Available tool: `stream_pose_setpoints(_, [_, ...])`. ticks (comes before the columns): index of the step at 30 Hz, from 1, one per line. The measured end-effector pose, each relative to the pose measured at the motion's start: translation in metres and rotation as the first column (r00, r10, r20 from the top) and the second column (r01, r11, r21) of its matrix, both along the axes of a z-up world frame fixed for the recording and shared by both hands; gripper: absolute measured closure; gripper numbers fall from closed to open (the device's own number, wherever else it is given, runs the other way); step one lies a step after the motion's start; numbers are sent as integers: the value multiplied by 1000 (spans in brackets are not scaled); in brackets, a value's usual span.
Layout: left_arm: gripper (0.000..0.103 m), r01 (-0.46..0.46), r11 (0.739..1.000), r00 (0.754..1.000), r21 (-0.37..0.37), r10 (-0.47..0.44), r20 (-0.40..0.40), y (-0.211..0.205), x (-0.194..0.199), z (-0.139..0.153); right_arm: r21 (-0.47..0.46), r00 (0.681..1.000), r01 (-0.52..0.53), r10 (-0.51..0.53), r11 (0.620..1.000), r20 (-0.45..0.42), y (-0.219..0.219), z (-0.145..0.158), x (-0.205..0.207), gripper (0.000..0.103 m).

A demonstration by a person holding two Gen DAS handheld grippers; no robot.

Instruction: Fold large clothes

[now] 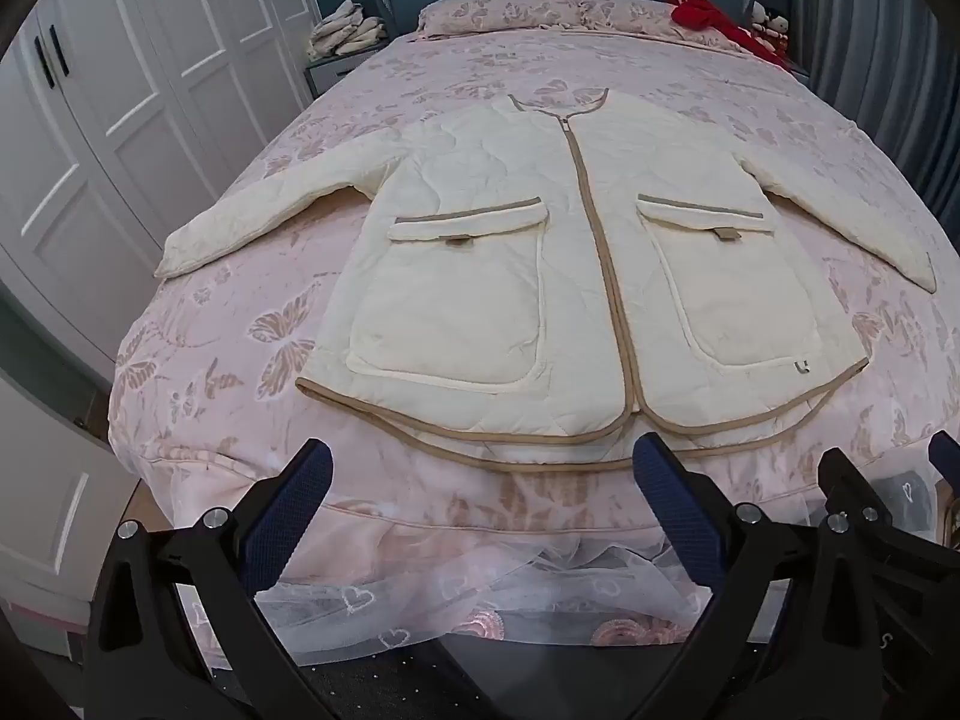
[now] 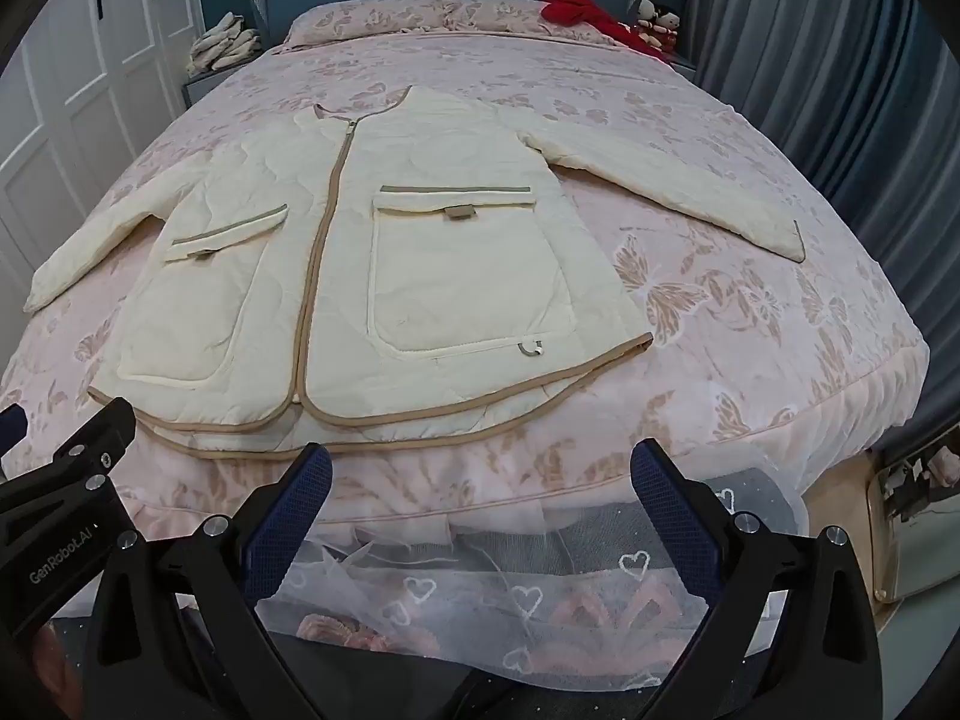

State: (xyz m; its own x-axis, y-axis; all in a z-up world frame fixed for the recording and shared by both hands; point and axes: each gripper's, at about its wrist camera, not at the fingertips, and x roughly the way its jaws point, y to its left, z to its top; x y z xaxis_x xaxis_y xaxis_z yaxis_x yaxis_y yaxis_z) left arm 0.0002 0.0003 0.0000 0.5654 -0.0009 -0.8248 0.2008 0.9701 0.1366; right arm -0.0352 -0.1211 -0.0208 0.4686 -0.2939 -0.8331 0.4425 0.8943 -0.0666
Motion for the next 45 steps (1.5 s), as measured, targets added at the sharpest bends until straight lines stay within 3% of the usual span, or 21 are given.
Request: stream_pose_setpoints(45, [5, -1, 1000, 1000, 7, 1, 3, 7, 1, 3, 2, 1000, -3, 3, 1000, 4, 1, 2, 1, 5])
